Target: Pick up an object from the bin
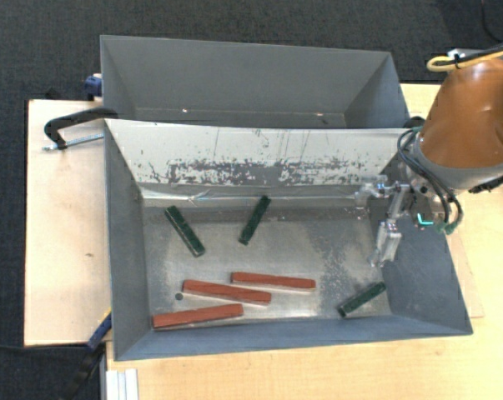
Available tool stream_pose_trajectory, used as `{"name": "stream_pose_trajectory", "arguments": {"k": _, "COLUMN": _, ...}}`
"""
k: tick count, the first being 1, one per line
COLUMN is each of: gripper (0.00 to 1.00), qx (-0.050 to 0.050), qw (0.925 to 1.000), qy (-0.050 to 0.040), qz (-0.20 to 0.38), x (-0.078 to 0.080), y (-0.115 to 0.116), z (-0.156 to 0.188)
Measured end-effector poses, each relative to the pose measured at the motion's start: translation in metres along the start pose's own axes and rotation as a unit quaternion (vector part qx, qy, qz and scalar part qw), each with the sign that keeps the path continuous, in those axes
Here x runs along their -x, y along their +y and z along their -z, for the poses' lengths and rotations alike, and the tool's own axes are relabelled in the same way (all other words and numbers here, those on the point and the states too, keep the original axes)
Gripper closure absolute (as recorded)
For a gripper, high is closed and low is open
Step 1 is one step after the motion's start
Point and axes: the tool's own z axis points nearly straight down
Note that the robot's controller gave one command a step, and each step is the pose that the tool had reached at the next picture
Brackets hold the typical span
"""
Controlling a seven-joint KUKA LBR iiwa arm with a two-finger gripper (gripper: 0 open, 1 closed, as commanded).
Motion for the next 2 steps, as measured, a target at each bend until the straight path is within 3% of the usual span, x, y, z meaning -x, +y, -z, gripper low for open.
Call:
{"name": "stream_pose_trajectory", "arguments": {"k": 1, "gripper": 0.0, "qx": -0.001, "qw": 1.0, "qy": -0.0042, "qz": 0.001, "x": 0.002, "y": 0.0, "z": 0.004}}
{"name": "stream_pose_trajectory", "arguments": {"k": 2, "gripper": 0.0, "qx": -0.002, "qw": 0.9992, "qy": -0.0072, "qz": 0.039, "x": -0.009, "y": 0.013, "z": -0.019}}
